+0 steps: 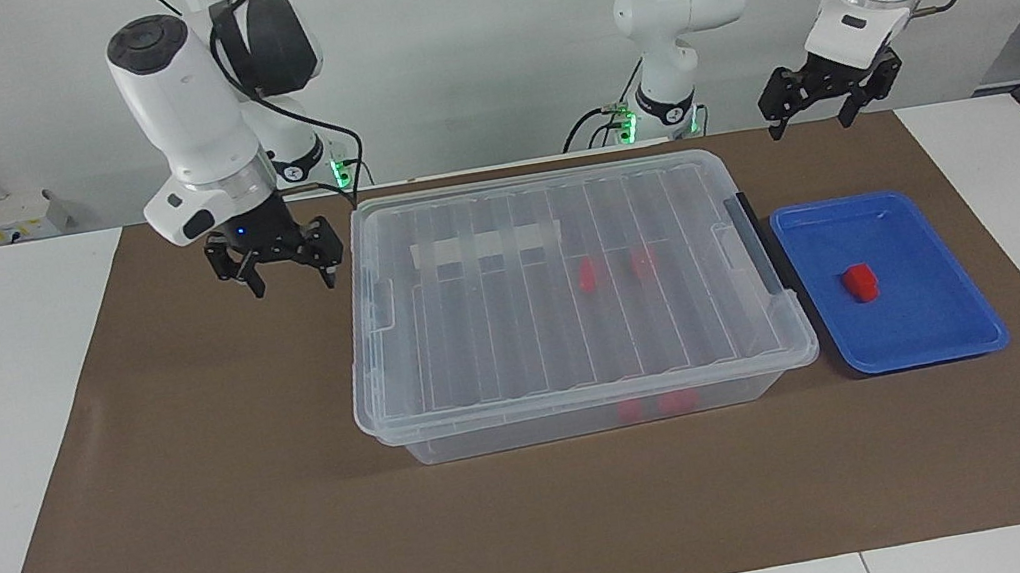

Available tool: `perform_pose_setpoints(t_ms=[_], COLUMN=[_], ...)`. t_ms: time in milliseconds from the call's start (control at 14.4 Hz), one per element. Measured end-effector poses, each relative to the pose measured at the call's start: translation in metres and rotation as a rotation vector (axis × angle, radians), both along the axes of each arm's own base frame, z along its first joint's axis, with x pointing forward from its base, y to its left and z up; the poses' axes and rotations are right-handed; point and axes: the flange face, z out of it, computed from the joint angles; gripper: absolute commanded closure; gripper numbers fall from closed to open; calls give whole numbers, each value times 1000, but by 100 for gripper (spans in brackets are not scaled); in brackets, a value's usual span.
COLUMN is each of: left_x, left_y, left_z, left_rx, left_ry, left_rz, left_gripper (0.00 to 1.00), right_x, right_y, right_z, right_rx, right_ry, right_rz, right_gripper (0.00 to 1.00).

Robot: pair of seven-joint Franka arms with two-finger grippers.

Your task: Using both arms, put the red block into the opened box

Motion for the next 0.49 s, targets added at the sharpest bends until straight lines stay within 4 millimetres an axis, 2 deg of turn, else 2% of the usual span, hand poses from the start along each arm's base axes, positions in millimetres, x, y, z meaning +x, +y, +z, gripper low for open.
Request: perform_pose_setpoints(t_ms=[487], left_x=[0], left_y=[0], left_z=[0], left_rx=[0], left_ry=[0], left_rz=[0], left_gripper=[0], right_x=[17], right_y=[22], right_z=[-51], right_rx=[-6], right_ry=[30], right_rz=[19], right_gripper=[0])
